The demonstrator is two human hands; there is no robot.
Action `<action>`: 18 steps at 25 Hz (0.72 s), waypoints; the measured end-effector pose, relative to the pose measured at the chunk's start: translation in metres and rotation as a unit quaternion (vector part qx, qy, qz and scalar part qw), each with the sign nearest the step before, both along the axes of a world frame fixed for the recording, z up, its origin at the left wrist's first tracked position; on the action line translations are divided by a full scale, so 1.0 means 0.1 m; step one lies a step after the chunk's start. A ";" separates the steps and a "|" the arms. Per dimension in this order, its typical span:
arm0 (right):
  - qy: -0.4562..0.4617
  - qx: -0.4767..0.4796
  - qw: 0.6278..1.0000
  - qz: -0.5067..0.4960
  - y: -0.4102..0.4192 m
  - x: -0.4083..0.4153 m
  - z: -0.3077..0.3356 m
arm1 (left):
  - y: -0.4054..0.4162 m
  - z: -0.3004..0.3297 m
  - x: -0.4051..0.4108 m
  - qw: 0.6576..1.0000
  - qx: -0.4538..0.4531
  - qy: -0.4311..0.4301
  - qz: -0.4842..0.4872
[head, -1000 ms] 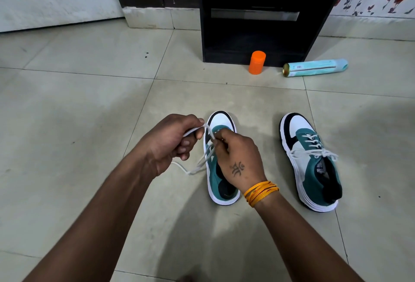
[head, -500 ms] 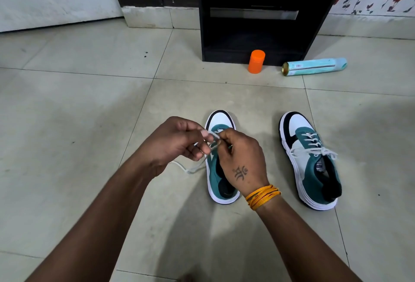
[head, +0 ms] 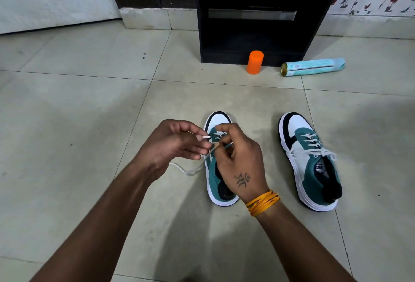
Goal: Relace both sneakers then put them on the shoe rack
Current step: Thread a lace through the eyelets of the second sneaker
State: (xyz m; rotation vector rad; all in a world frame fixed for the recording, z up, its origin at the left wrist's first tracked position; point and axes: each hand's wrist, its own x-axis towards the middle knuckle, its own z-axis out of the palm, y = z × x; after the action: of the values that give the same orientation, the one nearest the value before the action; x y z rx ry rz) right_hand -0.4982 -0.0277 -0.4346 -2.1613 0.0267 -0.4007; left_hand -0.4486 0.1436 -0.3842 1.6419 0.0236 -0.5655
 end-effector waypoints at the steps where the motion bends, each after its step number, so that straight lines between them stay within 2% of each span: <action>1: -0.012 0.011 1.000 0.020 0.00 -0.01 0.03 | 0.00 -0.03 0.00 1.000 0.017 -0.013 0.003; 4: -0.038 -0.001 0.997 0.063 0.03 0.00 0.05 | -0.01 -0.10 0.00 0.997 0.061 -0.036 -0.010; 6: -0.056 -0.015 0.997 0.058 0.02 0.02 0.00 | -0.01 -0.11 0.00 0.995 0.083 -0.050 -0.023; 11: -0.044 0.046 0.997 0.041 -0.03 0.03 -0.03 | -0.06 -0.15 -0.01 0.987 0.120 -0.104 -0.029; 13: -0.014 0.074 0.997 0.008 -0.04 0.02 -0.07 | -0.12 -0.22 -0.01 0.986 0.124 -0.106 -0.016; 15: 0.041 0.107 0.990 -0.085 -0.13 0.04 -0.16 | -0.23 -0.33 -0.02 0.977 0.157 -0.141 0.011; 16: 0.084 0.117 0.982 -0.124 -0.20 0.04 -0.22 | -0.29 -0.38 -0.04 0.966 0.183 -0.179 0.024; 18: 0.160 0.091 0.974 -0.131 -0.29 0.03 -0.32 | -0.41 -0.52 -0.10 0.920 0.251 -0.300 0.026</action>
State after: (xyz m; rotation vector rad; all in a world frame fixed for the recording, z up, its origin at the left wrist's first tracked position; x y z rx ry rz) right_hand -0.4953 -0.0565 -0.4664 -2.0234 0.5157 -0.1853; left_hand -0.4582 0.1028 -0.4364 2.2544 -0.2577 0.0168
